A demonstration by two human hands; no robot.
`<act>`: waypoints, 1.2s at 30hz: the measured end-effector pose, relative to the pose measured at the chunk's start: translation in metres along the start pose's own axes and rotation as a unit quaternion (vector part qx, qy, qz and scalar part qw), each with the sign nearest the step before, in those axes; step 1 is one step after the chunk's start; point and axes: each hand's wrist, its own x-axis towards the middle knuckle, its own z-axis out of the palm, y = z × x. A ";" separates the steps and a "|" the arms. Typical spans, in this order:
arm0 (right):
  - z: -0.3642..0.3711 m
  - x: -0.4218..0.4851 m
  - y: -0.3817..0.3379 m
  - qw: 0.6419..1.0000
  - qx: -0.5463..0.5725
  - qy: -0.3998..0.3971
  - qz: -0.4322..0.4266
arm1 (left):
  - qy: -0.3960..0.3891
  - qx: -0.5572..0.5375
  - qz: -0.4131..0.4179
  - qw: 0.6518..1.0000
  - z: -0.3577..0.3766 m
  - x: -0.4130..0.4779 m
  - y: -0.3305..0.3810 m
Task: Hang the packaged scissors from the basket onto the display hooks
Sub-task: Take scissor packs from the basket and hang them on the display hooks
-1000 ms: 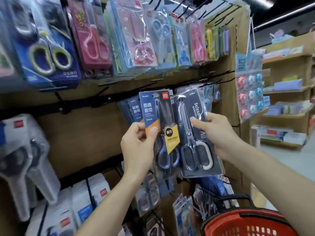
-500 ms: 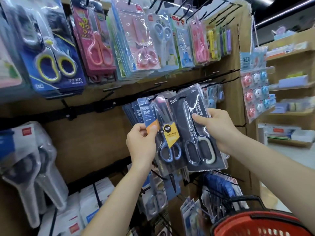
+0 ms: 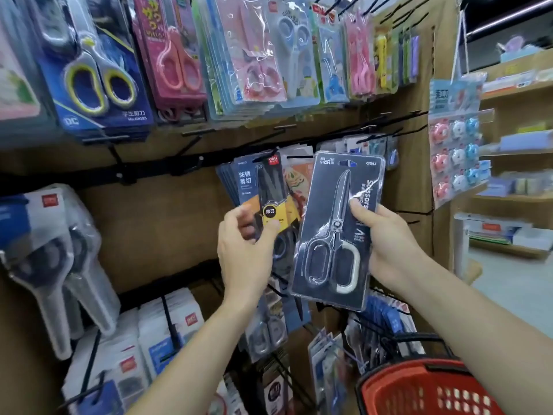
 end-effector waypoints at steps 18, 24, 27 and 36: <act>0.090 0.008 0.014 0.951 -0.149 -0.260 -0.078 | 0.002 -0.148 0.017 0.989 -0.082 0.003 0.036; 0.116 0.020 0.015 0.955 -0.143 -0.251 -0.063 | 0.055 -0.159 0.009 0.986 -0.090 0.014 0.036; 0.125 0.024 0.021 0.957 -0.149 -0.244 -0.054 | 0.067 -0.152 -0.006 0.986 -0.092 0.021 0.030; 0.109 0.018 0.067 0.785 -0.444 -0.130 -0.411 | 0.074 -0.104 -0.041 0.991 -0.096 0.049 0.005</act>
